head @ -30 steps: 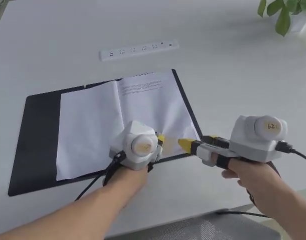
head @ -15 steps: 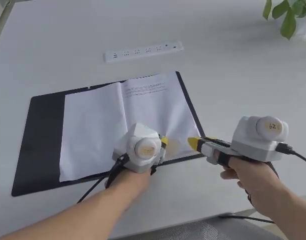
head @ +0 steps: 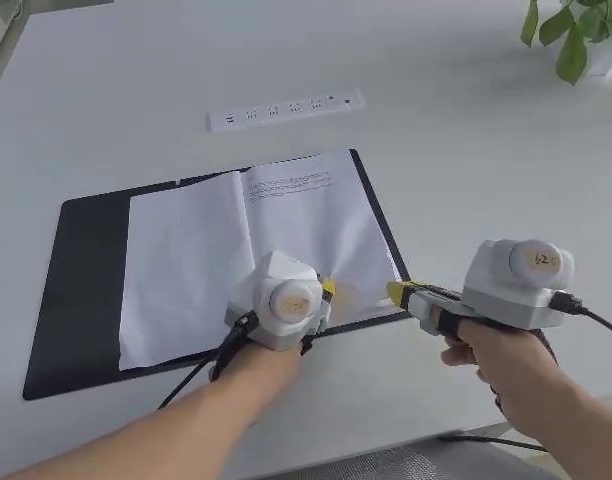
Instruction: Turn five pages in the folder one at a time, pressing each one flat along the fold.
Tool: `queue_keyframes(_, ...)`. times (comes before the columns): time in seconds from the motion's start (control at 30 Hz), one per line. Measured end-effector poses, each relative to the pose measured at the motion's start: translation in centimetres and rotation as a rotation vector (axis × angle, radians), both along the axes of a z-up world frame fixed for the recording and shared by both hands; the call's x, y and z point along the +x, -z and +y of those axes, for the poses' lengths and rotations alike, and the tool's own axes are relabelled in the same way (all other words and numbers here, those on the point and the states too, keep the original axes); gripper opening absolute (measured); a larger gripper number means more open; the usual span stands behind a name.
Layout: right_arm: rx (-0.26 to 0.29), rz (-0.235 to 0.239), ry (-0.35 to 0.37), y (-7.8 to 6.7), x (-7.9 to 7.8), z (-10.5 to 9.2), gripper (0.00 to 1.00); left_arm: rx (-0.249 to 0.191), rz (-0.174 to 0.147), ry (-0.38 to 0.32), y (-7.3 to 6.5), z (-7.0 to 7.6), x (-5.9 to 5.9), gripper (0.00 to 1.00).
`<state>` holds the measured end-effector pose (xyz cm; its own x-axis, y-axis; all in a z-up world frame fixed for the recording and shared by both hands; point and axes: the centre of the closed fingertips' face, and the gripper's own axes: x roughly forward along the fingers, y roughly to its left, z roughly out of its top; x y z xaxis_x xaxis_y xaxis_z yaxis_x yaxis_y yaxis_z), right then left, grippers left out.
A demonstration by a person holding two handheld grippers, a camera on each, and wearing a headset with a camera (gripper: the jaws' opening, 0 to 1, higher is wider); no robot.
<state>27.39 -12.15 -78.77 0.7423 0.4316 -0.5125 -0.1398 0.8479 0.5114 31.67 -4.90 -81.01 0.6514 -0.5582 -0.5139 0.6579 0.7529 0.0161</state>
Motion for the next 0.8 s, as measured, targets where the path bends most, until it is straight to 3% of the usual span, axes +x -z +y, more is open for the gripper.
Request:
queue_keyframes(0.13,0.019,-0.003,0.013,-0.2,0.1,0.0,0.00,-0.001,0.005,-0.010,0.0,0.0,0.0,0.08)
queue_keyframes(0.23,0.025,0.010,0.026,-0.1,0.1,-0.1,0.00,-0.027,0.025,-0.035,-0.1,0.0,0.0,0.09)
queue_keyframes(0.4,0.040,0.001,0.032,-0.8,0.0,-0.1,0.00,-0.047,0.082,-0.062,-0.4,0.9,-0.5,0.06)
queue_keyframes(0.57,0.077,-0.044,0.008,-2.9,0.1,1.2,0.00,-0.029,0.129,-0.066,-0.6,2.5,-1.6,0.06)
queue_keyframes(0.63,0.085,-0.071,-0.014,-3.9,0.1,2.0,0.00,-0.045,0.141,-0.059,-1.2,3.3,-2.2,0.09)
queue_keyframes(0.8,0.129,-0.102,-0.037,-6.1,-0.1,4.0,0.00,-0.063,0.116,-0.065,-3.2,5.6,-3.0,0.12)
